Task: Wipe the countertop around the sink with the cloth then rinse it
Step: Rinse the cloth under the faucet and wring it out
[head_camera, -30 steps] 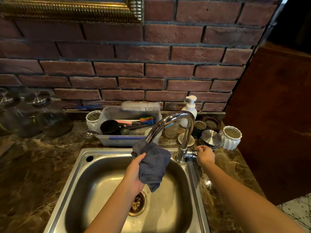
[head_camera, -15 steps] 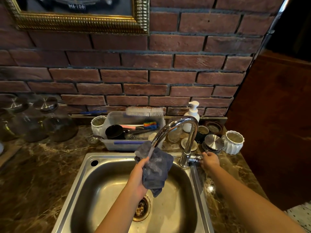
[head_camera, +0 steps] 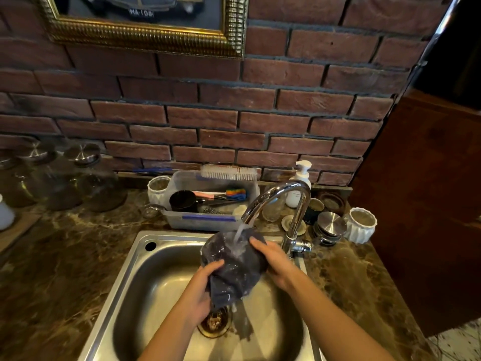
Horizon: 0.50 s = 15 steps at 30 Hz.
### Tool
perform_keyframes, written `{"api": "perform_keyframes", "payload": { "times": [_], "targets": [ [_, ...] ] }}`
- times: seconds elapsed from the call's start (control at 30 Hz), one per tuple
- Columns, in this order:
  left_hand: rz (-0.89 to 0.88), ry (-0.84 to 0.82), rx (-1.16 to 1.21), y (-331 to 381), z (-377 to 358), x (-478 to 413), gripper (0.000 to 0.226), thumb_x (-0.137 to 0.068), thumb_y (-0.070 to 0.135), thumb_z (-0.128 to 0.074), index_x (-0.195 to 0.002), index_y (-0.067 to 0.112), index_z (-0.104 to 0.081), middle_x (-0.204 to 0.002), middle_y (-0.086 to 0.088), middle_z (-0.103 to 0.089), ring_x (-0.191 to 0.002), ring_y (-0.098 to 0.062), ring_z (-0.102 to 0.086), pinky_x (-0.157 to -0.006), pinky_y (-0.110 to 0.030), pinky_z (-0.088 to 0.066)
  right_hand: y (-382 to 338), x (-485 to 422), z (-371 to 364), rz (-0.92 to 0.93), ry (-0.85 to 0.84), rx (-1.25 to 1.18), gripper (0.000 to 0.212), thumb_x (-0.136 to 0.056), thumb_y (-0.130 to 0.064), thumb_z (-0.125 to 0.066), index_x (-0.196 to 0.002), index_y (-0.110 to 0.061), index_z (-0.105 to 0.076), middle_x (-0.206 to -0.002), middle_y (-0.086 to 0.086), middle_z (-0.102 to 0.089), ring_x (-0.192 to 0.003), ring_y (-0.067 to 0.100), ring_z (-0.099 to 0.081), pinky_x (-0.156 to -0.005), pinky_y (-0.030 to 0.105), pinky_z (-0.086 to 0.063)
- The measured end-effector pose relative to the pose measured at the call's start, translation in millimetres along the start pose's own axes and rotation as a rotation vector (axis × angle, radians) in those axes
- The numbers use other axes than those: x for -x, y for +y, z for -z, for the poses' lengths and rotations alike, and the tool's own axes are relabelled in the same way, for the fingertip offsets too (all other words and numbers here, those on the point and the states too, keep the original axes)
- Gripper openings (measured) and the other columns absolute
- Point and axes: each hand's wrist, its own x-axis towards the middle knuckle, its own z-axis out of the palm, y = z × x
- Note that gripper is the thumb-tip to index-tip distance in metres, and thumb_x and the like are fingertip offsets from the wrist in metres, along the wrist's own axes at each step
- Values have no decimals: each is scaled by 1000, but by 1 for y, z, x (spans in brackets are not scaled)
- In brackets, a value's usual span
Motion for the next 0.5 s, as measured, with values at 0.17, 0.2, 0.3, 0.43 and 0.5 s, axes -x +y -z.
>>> {"api": "perform_keyframes", "payload": {
  "times": [0.17,0.2,0.3,0.43,0.5],
  "targets": [
    [-174,8,-97,5,19,0,64,-89,27,-60,-146,24,-33,-145,-9,-47,-120,-27,-53,-89,-43,-47,-12,2,-13,313,-9,536,31,-94,-18,-61,-88,13,-62,-77,15,-59,-73,22,-53,-63,29,-42],
    [-218,47,-142,3,19,-2,65,-92,30,-58,-149,26,-27,-150,-7,-39,-130,-27,-45,-99,-45,-41,-15,4,-17,339,-23,590,25,-94,-17,-61,-84,5,-64,-76,11,-60,-72,20,-55,-64,31,-44],
    [-377,108,-375,-1,6,-5,65,-94,39,-54,-151,28,-23,-156,-2,-28,-141,-23,-29,-109,-40,-26,-20,6,-29,419,-87,707,17,-94,-18,-60,-77,-16,-63,-73,-2,-62,-68,3,-57,-68,22,-47],
    [-437,25,-484,9,-19,-5,32,-97,37,-49,-127,28,-47,-123,6,-55,-107,-6,-51,-84,-21,-39,-23,6,-39,466,-75,679,28,-96,-31,-55,-78,-12,-65,-69,5,-63,-67,17,-60,-67,32,-48],
    [-413,20,-505,10,-25,-11,28,-93,44,-51,-116,28,-55,-115,3,-61,-103,-9,-56,-86,-26,-46,-24,5,-43,477,-40,604,29,-99,-28,-52,-73,-20,-62,-64,-5,-58,-63,6,-56,-64,25,-45]
  ]
}}
